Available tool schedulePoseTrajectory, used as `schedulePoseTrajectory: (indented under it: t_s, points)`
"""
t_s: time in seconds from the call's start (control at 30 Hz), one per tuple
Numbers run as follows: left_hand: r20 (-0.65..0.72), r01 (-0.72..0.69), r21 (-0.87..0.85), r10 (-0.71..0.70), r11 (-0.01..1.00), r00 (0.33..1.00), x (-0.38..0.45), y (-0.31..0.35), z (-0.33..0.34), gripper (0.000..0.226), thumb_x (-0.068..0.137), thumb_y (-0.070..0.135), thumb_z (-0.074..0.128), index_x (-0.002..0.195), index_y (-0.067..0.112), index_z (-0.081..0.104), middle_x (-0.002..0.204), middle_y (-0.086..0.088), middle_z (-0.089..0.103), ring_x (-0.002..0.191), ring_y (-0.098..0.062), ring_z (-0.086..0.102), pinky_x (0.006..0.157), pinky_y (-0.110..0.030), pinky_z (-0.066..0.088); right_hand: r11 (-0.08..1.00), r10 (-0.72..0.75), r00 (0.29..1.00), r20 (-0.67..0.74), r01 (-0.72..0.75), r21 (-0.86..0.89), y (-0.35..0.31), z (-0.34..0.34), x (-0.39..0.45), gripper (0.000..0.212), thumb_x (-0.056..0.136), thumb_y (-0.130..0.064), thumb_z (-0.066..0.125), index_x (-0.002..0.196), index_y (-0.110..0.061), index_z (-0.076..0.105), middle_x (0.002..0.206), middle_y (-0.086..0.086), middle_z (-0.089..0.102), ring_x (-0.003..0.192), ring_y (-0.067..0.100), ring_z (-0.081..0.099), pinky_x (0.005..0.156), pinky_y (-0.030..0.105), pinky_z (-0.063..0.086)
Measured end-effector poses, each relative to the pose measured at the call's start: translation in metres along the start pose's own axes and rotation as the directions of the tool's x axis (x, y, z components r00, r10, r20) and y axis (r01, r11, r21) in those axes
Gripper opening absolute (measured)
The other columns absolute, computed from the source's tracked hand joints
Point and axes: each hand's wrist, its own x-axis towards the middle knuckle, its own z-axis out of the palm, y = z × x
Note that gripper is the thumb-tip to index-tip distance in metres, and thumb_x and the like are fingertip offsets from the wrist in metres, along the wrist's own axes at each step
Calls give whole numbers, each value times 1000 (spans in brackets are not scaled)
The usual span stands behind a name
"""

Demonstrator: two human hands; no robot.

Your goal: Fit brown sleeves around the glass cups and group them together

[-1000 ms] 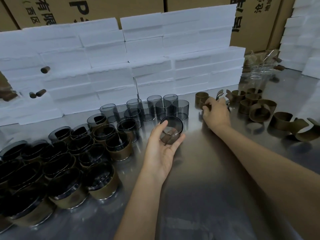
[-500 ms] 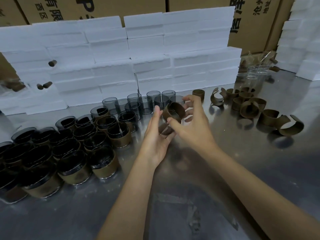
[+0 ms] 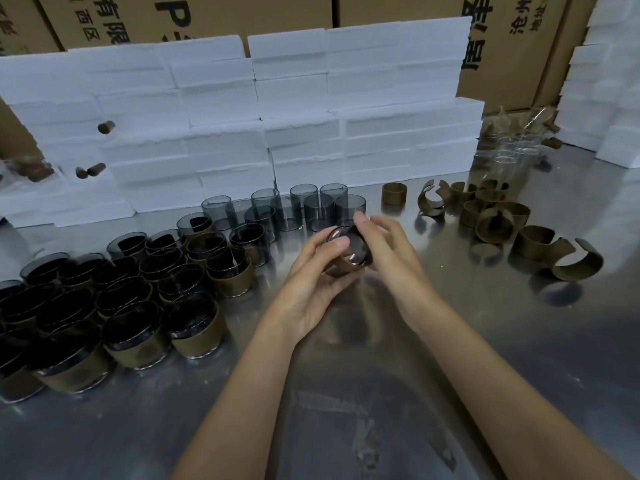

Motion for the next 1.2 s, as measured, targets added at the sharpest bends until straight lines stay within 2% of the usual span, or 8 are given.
schedulePoseTrajectory:
  t_s: [0.1, 0.3, 0.53, 0.7, 0.87, 0.93, 1.03, 1.2]
  points:
    - [18, 12, 31, -13, 999, 1000, -4, 1, 3, 64, 85, 20, 71, 144, 6, 54, 145, -29, 53, 132, -39, 57, 102, -48, 55, 993, 74, 995, 74, -67, -94, 3, -1, 0, 81, 66, -93, 51, 117, -33, 69, 102, -14, 77, 95, -4, 70, 87, 26, 49]
    - [22, 15, 75, -17, 997, 1000, -5, 2, 2, 77, 73, 26, 79, 143, 5, 54, 144, -30, 54, 132, -42, 57, 98, -45, 57, 993, 44, 995, 90, -33, -115, 0, -2, 1, 81, 68, -98, 45, 103, -33, 77, 91, -14, 79, 83, -8, 70, 77, 21, 45]
    - [48, 21, 59, -24, 998, 999, -2, 3, 0, 79, 68, 26, 78, 142, 8, 57, 143, -29, 55, 126, -39, 61, 92, -42, 59, 997, 2, 999, 40, 1, -74, 3, 0, -1, 76, 72, -88, 43, 101, -27, 77, 91, -6, 80, 91, 4, 73, 82, 25, 49]
    - [68, 53, 48, -56, 997, 996, 0, -2, -1, 59, 80, 12, 68, 138, 8, 60, 128, -23, 68, 111, -32, 70, 90, -43, 60, 999, 34, 993, -110, -33, 10, 7, 1, 5, 61, 95, -68, 50, 101, -13, 77, 90, 1, 80, 92, 14, 75, 83, 28, 56]
    - [-35, 53, 63, -51, 997, 998, 1, -1, 3, 58, 90, 28, 76, 141, 5, 57, 135, -23, 65, 123, -37, 65, 105, -53, 53, 998, 47, 996, -74, -44, 38, 5, 1, 5, 54, 100, -57, 52, 103, -9, 75, 100, 11, 78, 100, 22, 74, 94, 37, 56]
    - [-138, 65, 51, -57, 997, 989, 1, 0, 6, 58, 96, 40, 67, 136, -2, 60, 132, -26, 66, 125, -39, 64, 107, -55, 51, 998, 38, 998, -59, -34, 58, 6, 3, 5, 36, 99, -45, 62, 103, -11, 73, 97, 8, 78, 94, 21, 74, 89, 36, 58]
    - [-205, 74, 44, -63, 996, 977, 0, 4, 9, 49, 103, 37, 58, 133, -2, 62, 126, -28, 68, 124, -40, 64, 110, -55, 47, 990, 50, 998, -24, -47, 130, 5, 9, 2, 13, 94, -26, 70, 100, -15, 71, 85, -3, 74, 80, 9, 72, 69, 24, 56]
    - [-243, 66, 134, -32, 989, 969, -7, -6, 33, 37, 94, 36, 72, 114, 5, 69, 110, -19, 76, 96, -26, 75, 95, -43, 58, 857, 263, 964, -35, -217, 468, 1, 5, 0, 25, 91, -31, 67, 73, -17, 58, 62, -1, 65, 59, 15, 65, 65, 28, 51]
